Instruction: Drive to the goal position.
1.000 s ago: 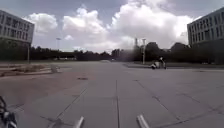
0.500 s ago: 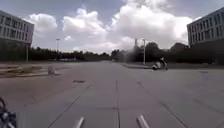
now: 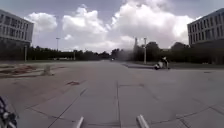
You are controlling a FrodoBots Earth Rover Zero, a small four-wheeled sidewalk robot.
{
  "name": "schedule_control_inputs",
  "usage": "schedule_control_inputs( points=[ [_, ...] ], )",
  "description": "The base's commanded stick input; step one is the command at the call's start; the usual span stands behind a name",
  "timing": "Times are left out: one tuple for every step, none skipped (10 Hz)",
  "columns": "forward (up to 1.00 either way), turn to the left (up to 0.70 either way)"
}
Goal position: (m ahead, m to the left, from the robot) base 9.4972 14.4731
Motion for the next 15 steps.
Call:
schedule_control_inputs(
  points=[
    [0.7, 0.0],
    [0.7, 0.0],
    [0.7, 0.0],
    [0.7, 0.0],
    [0.7, 0.0],
    [0.7, 0.0],
    [0.7, 0.0],
    [0.7, 0.0],
    [0.7, 0.0],
    [0.7, 0.0],
    [0.7, 0.0],
    [0.7, 0.0],
    [0.7, 0.0],
    [0.7, 0.0],
    [0.7, 0.0]
  ],
)
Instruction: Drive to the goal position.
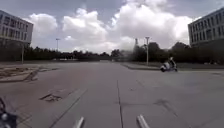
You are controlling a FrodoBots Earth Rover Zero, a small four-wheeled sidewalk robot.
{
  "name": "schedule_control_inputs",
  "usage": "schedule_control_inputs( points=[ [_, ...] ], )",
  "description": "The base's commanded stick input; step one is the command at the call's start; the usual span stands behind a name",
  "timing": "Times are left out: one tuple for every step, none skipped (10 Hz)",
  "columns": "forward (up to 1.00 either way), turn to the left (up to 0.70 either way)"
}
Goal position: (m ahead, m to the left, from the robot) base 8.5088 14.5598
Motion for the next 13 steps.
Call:
schedule_control_inputs(
  points=[
    [0.7, 0.0],
    [0.7, 0.0],
    [0.7, 0.0],
    [0.7, 0.12],
    [0.7, 0.35],
    [0.7, 0.35],
    [0.7, 0.35],
    [0.7, 0.35],
    [0.7, 0.35],
    [0.7, 0.35],
    [0.7, 0.35],
    [0.7, 0.35],
    [0.7, 0.35]
  ],
)
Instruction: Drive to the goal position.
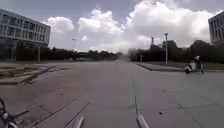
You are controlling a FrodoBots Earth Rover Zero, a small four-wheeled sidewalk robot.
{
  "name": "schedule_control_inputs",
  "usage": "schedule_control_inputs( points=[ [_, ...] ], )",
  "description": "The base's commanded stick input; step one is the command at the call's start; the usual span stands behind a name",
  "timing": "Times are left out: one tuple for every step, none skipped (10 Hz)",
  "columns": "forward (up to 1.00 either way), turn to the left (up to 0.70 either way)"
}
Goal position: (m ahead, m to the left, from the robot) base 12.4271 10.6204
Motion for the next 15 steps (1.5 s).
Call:
schedule_control_inputs(
  points=[
    [0.7, 0.27],
    [0.7, 0.12],
    [0.7, 0.02],
    [0.7, 0.0],
    [0.7, 0.0],
    [0.7, 0.0],
    [0.7, 0.0],
    [0.7, 0.0],
    [0.7, 0.0],
    [0.7, 0.0],
    [0.7, 0.0],
    [0.7, 0.0],
    [0.7, 0.0],
    [0.7, 0.0],
    [0.7, 0.0]
  ],
)
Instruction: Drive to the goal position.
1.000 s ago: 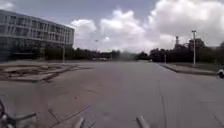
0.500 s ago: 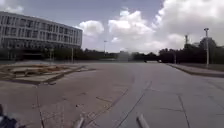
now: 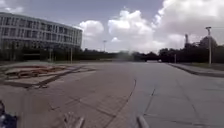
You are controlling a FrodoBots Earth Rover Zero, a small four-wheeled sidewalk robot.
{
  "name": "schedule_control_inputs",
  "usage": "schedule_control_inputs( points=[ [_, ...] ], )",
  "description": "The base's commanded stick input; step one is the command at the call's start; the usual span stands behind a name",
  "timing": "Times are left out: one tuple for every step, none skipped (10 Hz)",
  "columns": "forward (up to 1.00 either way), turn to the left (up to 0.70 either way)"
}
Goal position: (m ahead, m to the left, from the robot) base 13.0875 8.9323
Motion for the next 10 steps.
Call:
schedule_control_inputs(
  points=[
    [0.7, 0.0],
    [0.7, 0.0],
    [0.7, 0.0],
    [0.7, 0.0],
    [0.7, 0.0],
    [0.7, 0.0],
    [0.7, 0.0],
    [0.7, 0.0],
    [0.7, 0.0],
    [0.7, 0.0]
  ],
)
